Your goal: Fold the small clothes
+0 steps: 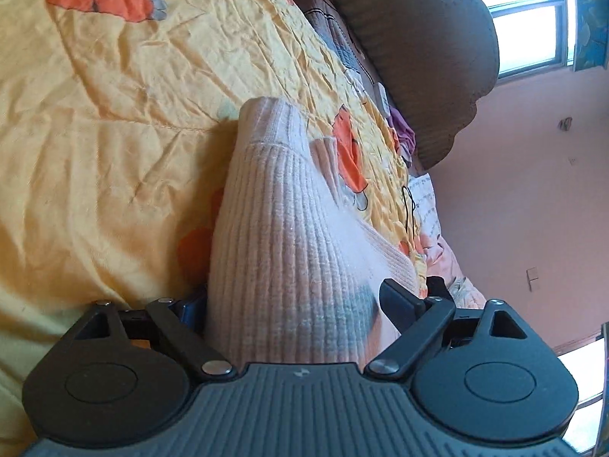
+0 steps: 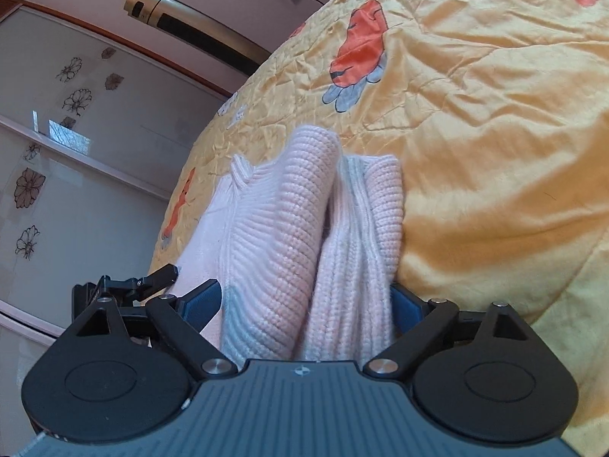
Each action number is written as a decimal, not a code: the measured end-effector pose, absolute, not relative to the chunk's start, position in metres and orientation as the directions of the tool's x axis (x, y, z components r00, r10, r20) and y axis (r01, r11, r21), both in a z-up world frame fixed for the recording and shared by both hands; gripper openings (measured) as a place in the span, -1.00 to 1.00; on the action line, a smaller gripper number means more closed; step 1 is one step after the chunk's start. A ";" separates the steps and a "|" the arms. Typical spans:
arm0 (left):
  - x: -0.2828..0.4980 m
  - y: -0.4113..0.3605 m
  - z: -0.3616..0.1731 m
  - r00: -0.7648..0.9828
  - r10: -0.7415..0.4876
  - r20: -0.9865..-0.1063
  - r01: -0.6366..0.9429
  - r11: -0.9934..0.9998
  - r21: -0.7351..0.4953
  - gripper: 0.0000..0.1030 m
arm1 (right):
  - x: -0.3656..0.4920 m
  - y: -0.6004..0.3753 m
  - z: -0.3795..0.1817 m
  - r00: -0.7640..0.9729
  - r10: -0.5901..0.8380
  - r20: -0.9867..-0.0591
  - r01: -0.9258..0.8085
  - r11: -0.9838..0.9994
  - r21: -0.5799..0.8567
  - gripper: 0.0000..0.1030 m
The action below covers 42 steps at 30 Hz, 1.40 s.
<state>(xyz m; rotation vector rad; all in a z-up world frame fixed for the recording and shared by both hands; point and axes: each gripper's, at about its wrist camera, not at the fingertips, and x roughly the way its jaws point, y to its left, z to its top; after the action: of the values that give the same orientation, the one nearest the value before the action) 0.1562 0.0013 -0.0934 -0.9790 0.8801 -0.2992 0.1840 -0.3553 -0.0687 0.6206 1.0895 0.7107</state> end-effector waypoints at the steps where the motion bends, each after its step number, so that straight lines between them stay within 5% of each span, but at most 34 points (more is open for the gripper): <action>1: 0.157 -0.002 -0.091 0.627 -0.575 -0.526 -0.144 0.578 -0.804 0.69 | 0.185 -0.352 -0.069 0.293 0.771 -0.565 -0.215 0.629 0.747 0.69; 5: 0.155 -0.012 -0.077 0.633 -0.507 -0.585 -0.103 0.694 -0.712 0.18 | 0.180 -0.344 -0.067 0.313 0.770 -0.556 -0.256 0.632 0.731 0.05; 9: 0.147 -0.004 -0.056 0.646 -0.495 -0.582 -0.076 0.716 -0.694 0.08 | 0.175 -0.334 -0.051 0.345 0.742 -0.575 -0.290 0.667 0.686 0.02; 15: 0.158 0.046 -0.026 0.702 -0.411 -0.582 -0.127 0.731 -0.670 0.09 | 0.189 -0.299 -0.025 0.345 0.818 -0.460 -0.349 0.567 0.746 -0.05; 21: 0.188 0.093 -0.071 0.662 -0.377 -0.647 -0.238 0.713 -0.660 0.21 | 0.235 -0.243 -0.064 0.331 0.812 -0.481 -0.248 0.566 0.786 -0.05; 26: 0.144 0.096 -0.059 0.735 -0.375 -0.565 -0.191 0.685 -0.703 0.25 | 0.238 -0.250 -0.082 0.340 0.794 -0.503 -0.122 0.568 0.814 0.33; 29: 0.096 0.094 -0.050 0.770 -0.374 -0.517 -0.166 0.665 -0.728 0.40 | 0.214 -0.276 -0.067 0.368 0.788 -0.493 -0.155 0.575 0.803 0.39; 32: 0.062 0.083 -0.052 0.766 -0.401 -0.502 -0.141 0.658 -0.740 0.44 | 0.184 -0.300 -0.056 0.390 0.787 -0.478 -0.200 0.579 0.790 0.65; 42: 0.059 0.062 -0.071 0.732 -0.445 -0.517 -0.124 0.659 -0.742 0.78 | 0.148 -0.269 -0.072 0.300 0.786 -0.541 -0.263 0.613 0.745 0.82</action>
<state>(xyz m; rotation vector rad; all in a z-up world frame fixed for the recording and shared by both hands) 0.0591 0.0624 -0.0707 -0.8501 0.7478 -0.2019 0.1482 -0.2686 -0.0723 0.5930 1.0460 0.7531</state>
